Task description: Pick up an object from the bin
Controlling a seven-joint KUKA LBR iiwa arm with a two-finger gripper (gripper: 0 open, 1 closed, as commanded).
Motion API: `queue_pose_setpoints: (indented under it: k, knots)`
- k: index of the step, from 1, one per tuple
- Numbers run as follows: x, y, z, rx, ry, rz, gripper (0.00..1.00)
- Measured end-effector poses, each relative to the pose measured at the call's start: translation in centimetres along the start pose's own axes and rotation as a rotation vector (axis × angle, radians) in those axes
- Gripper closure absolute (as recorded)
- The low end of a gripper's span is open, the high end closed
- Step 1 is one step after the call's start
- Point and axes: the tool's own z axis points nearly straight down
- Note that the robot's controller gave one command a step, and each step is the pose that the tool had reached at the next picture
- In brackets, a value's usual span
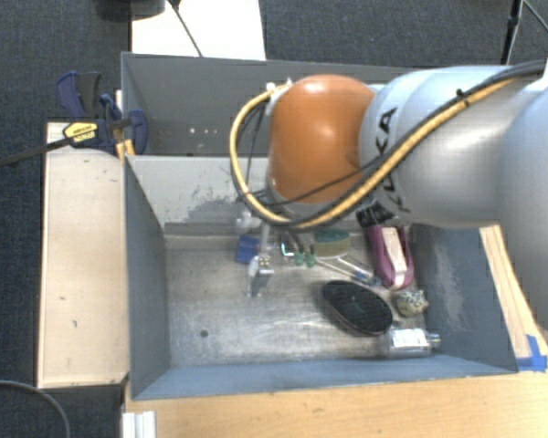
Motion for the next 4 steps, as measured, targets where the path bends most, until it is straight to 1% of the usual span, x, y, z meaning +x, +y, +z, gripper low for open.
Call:
queue_pose_setpoints:
  k: [1,2,3,4]
  knots:
    - [-3.3,-5.8,6.4,0.003,-0.002,0.072,0.0]
    - [-2.3,-8.6,0.0,-0.002,-0.014,0.189,0.0]
    - [-0.8,-14.0,7.5,-0.001,-0.01,0.186,0.0]
    - [-3.5,-17.8,10.7,-0.011,-0.026,0.319,0.0]
